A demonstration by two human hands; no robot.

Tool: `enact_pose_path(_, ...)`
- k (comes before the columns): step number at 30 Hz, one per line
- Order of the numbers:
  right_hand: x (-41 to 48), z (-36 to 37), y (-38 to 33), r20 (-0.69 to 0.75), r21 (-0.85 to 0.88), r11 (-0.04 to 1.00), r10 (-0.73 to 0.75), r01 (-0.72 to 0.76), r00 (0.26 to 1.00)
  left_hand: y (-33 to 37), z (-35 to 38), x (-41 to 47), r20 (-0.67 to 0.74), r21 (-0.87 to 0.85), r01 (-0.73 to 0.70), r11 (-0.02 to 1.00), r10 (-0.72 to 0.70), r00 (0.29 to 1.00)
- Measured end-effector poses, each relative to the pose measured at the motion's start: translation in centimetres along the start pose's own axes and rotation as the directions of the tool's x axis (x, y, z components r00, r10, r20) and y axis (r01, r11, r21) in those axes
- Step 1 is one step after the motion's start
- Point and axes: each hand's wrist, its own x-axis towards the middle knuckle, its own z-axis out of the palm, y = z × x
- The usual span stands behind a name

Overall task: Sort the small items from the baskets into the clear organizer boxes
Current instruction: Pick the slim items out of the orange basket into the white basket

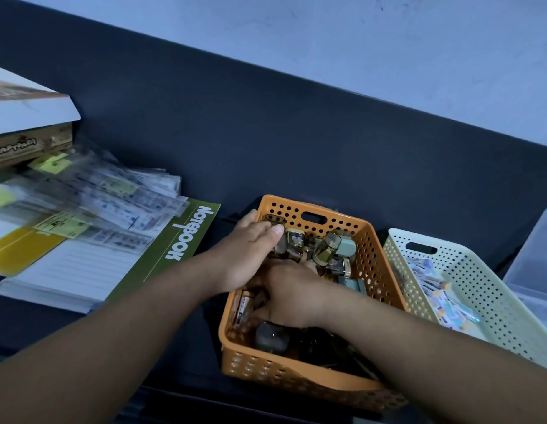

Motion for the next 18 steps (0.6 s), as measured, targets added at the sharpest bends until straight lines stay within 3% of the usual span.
enact_pose_path(7, -0.6, 0.0, 0.3, -0.018, 0.379, 0.925, 0.015, -0.007, 1.0, -0.3, 0.0, 0.3, -0.007, -0.018, -0.008, 1.0, 0.008, 1.0)
enact_pose_path(12, -1.1, -1.2, 1.4, -0.054, 0.679, 0.732, -0.015, 0.048, 0.998, -0.4, 0.1, 0.4, -0.032, 0.009, -0.025, 1.0, 0.025, 0.999)
enact_pose_path(18, -4.1, -3.5, 5.2, -0.189, 0.857, 0.503, 0.112, 0.108, 0.976, 0.2, 0.0, 0.0, -0.014, 0.053, 0.008, 0.999, -0.008, 1.0)
